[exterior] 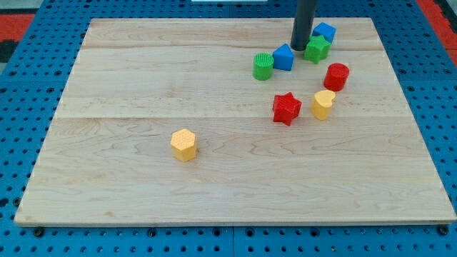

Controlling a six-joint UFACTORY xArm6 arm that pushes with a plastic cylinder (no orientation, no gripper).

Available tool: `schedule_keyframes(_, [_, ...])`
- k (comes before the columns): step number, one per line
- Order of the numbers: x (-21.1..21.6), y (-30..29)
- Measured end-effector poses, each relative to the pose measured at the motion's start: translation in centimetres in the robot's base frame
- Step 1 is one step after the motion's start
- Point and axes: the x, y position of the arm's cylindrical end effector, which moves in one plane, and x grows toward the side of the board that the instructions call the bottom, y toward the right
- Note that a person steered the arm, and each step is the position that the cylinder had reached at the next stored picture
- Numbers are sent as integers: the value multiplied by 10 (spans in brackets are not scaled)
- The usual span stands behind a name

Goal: Place the triangle at the top of the red circle

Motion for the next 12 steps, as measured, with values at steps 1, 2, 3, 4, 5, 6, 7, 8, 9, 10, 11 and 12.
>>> schedule_keyframes(1, [0, -21])
schedule_keyframes(2, [0, -58])
schedule_keyframes(3, [8, -83])
schedule_keyframes(4, [38, -78])
schedule_keyframes(5, [70, -52])
schedule_keyframes(6, [80, -40])
schedule_keyframes(7, [58, -81])
schedule_keyframes(8, [76, -96])
schedule_keyframes(9, [88, -79])
schedule_keyframes(10, [82, -44])
schedule_keyframes(11, [73, -16])
schedule_keyframes(12, [66, -14])
